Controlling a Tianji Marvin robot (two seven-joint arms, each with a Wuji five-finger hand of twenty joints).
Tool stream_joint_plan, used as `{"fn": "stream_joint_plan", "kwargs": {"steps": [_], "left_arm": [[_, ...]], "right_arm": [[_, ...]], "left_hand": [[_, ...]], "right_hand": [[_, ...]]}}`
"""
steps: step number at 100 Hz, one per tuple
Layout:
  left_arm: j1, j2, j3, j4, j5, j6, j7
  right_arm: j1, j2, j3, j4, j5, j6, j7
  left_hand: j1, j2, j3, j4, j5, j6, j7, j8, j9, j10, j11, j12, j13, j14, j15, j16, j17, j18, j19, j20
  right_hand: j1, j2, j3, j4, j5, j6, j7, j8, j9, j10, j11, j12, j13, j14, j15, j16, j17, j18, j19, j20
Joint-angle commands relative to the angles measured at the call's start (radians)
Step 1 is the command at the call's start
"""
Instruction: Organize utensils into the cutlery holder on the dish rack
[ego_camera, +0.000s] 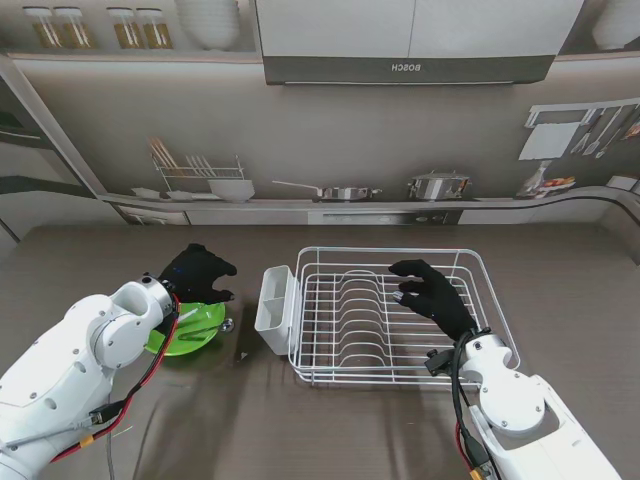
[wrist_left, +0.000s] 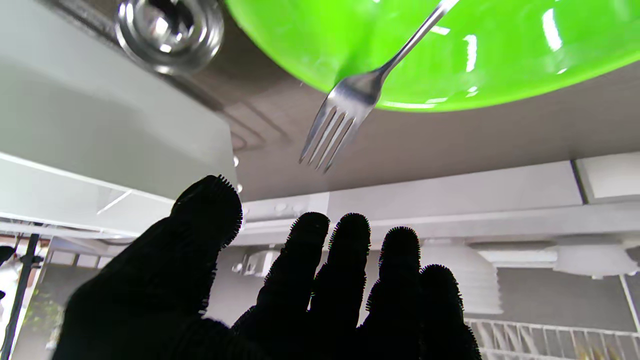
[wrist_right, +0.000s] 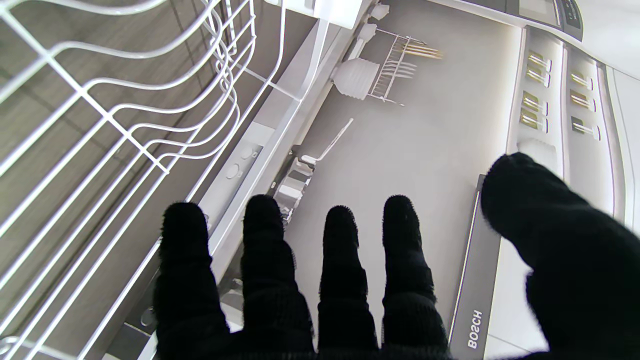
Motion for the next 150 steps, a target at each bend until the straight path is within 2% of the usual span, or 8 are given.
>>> {"fn": "stream_joint_plan", "kwargs": {"steps": [1,50,107,150], "left_arm": [[-0.013,0.011,-0.002,0.013,0.006,-0.002,-0.026],[-0.035,0.015,0.012,0.066,0.002,0.020,-0.042],[-0.099,0.017,0.085,0.156,-0.026,0.030,-0.050],[-0.141,0.009,0.139,0.215,-0.069,0.027,-0.022]], "right_arm": [[-0.005,-0.003,0.000,-0.006,-0.001,0.001,0.013],[-0.006,-0.004,0.004,-0.006,-0.002,0.005,0.012],[-0.003,-0.004,0.004,-0.003,0.000,0.010,0.011],[-0.001,-0.005,0.005,-0.001,0.001,0.014,0.008]], "left_hand": [[0.021,-0.009,0.034,0.025,-0.033,0.037,-0.023,-0.017,-0.031,0.011,-0.011,-0.012,-0.019,0.011,-0.005,0.014,-0.032,-0.014,-0.028,-0.005],[0.014,-0.028,0.072,0.011,-0.072,0.047,-0.040,-0.058,-0.068,0.015,-0.024,-0.021,-0.046,0.009,-0.019,0.009,-0.047,-0.013,-0.059,-0.006],[0.010,-0.017,0.068,0.008,-0.065,0.030,-0.028,-0.066,-0.080,0.016,-0.027,-0.029,-0.058,0.007,-0.029,0.009,-0.049,-0.008,-0.086,0.005],[0.014,-0.009,0.060,0.010,-0.050,0.018,-0.018,-0.061,-0.080,0.016,-0.025,-0.028,-0.060,0.007,-0.029,0.012,-0.050,0.002,-0.104,0.015]], "right_hand": [[-0.020,0.018,-0.010,0.032,-0.024,-0.004,0.001,-0.019,0.003,-0.003,-0.008,-0.002,0.021,-0.010,-0.012,0.004,0.007,-0.027,-0.002,0.020],[-0.020,0.020,-0.008,0.032,-0.023,-0.002,0.001,-0.020,0.005,-0.003,-0.007,-0.002,0.021,-0.010,-0.012,0.004,0.008,-0.028,-0.004,0.022],[-0.019,0.024,-0.007,0.033,-0.022,0.000,0.002,-0.019,0.007,-0.002,-0.006,-0.002,0.023,-0.009,-0.011,0.004,0.009,-0.027,-0.006,0.023],[-0.018,0.027,-0.004,0.033,-0.022,-0.001,0.001,-0.020,0.007,-0.001,-0.007,-0.002,0.023,-0.009,-0.011,0.004,0.009,-0.027,-0.007,0.025]]}}
